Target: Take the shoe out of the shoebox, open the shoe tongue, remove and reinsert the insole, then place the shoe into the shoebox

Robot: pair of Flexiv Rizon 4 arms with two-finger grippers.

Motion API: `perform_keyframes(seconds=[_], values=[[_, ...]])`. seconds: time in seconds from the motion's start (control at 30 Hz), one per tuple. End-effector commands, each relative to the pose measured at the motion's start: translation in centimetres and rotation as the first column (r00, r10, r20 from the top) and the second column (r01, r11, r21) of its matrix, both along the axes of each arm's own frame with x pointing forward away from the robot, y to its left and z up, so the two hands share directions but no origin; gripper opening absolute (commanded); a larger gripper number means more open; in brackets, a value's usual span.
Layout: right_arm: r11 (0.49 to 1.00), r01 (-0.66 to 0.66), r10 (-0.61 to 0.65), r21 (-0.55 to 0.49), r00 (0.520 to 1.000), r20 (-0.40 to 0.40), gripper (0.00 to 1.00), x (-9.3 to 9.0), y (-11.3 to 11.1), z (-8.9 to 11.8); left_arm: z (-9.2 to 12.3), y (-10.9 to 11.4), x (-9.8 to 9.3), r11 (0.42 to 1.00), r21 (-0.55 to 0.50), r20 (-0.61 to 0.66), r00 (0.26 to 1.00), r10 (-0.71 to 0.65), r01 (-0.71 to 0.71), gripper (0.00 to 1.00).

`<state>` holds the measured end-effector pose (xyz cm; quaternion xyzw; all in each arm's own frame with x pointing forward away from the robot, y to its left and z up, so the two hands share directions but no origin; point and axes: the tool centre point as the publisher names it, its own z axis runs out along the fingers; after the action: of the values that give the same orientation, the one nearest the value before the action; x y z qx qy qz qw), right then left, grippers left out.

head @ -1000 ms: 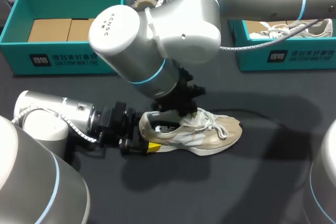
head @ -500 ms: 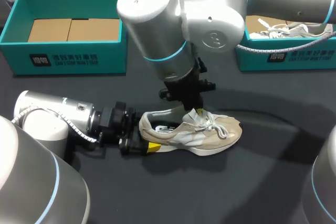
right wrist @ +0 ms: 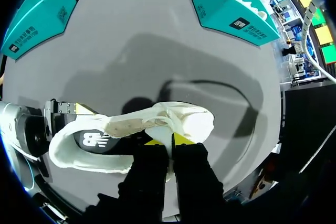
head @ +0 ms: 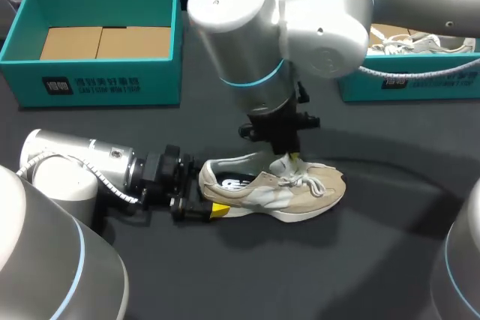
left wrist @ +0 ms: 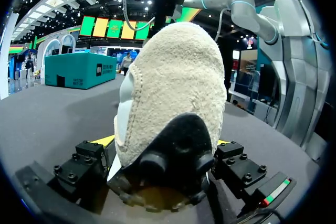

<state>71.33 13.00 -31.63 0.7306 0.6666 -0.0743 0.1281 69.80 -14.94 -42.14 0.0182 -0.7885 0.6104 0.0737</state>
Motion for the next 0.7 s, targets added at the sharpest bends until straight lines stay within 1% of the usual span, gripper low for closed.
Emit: perform_keyframes(seconds=[0.03, 0.07, 0.13, 0.63, 0.7], values=[[0.992, -0.039, 0.037, 0.120, 0.999, 0.016, 0.00, -0.3, -2.8, 0.3, -0.4, 0.3, -0.3, 1.000, 0.000, 0.000, 1.000, 0.002, -0.002, 0.00], [0.991, -0.043, 0.041, 0.127, 0.999, 0.017, 0.00, -0.4, -3.1, 0.3, -0.4, 0.3, -0.3, 1.000, 0.000, 0.000, 1.000, 0.002, -0.002, 0.00], [0.979, -0.086, 0.088, 0.187, 0.996, -0.002, 0.00, -0.4, -3.9, 0.2, -0.4, 0.3, -0.3, 1.000, 0.000, 0.000, 1.000, 0.002, -0.002, 0.00], [0.979, -0.086, 0.088, 0.187, 0.996, -0.002, 0.00, -0.4, -3.9, 0.2, -0.4, 0.3, -0.3, 1.000, 0.000, 0.000, 1.000, 0.002, -0.002, 0.00], [0.967, -0.141, 0.142, 0.211, 0.990, 0.009, 0.00, -0.3, -4.0, -0.1, -0.4, 0.3, -0.3, 1.000, 0.000, 0.000, 1.000, 0.002, -0.002, 0.00]])
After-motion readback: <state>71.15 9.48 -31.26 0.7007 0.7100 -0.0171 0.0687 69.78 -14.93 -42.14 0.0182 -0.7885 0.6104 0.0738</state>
